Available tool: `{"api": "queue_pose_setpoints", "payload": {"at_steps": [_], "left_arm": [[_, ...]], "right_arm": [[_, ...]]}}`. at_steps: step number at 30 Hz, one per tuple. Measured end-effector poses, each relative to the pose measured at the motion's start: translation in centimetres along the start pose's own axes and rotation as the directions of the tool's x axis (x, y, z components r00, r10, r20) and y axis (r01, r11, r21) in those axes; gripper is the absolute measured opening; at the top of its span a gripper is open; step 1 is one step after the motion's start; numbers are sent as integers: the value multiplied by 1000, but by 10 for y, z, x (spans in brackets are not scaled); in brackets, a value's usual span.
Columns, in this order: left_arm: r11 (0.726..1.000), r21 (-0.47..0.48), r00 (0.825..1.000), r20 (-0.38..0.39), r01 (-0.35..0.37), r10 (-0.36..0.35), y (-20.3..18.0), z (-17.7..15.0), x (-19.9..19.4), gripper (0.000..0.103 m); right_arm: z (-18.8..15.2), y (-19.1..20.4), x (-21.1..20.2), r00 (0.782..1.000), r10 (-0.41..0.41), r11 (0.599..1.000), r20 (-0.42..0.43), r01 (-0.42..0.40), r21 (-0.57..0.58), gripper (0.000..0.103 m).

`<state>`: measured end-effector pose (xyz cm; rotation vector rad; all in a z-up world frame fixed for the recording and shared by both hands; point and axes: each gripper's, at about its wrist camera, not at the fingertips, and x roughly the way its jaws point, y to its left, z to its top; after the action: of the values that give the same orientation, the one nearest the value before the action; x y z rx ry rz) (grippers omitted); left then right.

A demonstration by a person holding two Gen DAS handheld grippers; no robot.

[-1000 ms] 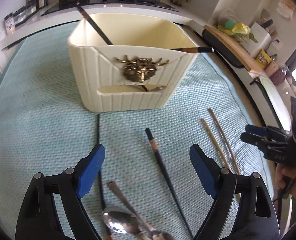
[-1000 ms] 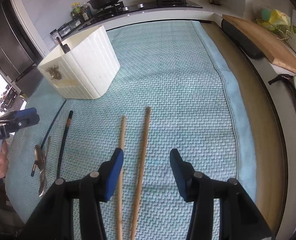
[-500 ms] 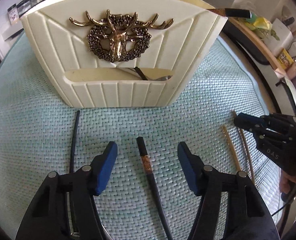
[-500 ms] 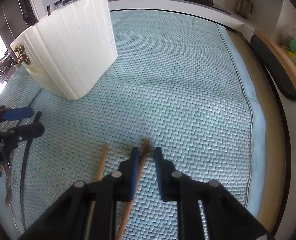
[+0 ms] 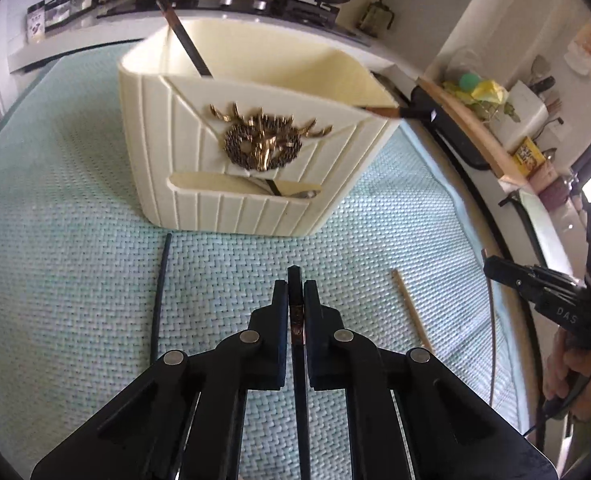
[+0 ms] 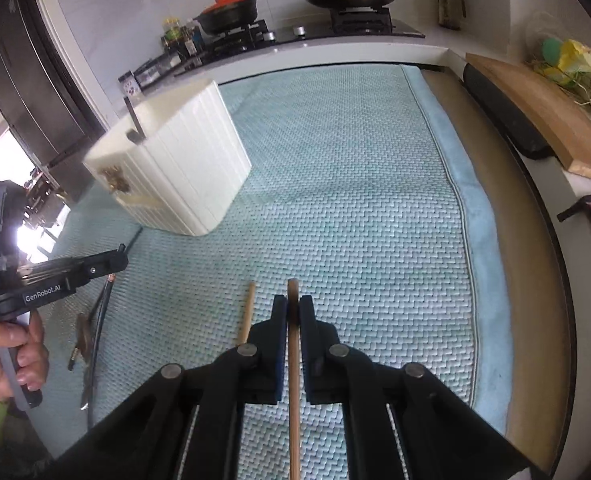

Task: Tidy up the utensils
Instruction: 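Close the right gripper on a wooden chopstick while the left gripper grasps a black chopstick, then lift both chopsticks and carry them over the cream caddy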

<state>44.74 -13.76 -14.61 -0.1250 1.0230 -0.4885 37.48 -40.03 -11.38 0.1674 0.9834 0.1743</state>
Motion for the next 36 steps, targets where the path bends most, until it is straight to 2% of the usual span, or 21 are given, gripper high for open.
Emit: {"api": "queue_pose_setpoints", "payload": {"at_steps": [6, 14, 22, 29, 36], "left_arm": [[999, 20, 992, 112, 51, -53, -7, 7, -69, 5], [993, 64, 966, 235, 96, -108, -25, 20, -148, 5], [991, 103, 946, 304, 85, -113, -32, 21, -188, 5], [990, 120, 932, 346, 70, -108, -33, 18, -222, 5], [988, 134, 926, 360, 74, -118, -34, 21, -248, 5]], "right_arm": [[-6, 11, -66, 992, 53, 998, 115, -55, 13, 6], [-2, 27, -138, 967, 71, 998, 245, -69, -17, 6], [2, 56, -183, 940, 73, 997, 332, -57, -58, 5], [8, 79, -208, 927, 82, 993, 365, -46, -108, 5], [12, 97, -225, 918, 95, 989, 386, -42, -143, 5]]}}
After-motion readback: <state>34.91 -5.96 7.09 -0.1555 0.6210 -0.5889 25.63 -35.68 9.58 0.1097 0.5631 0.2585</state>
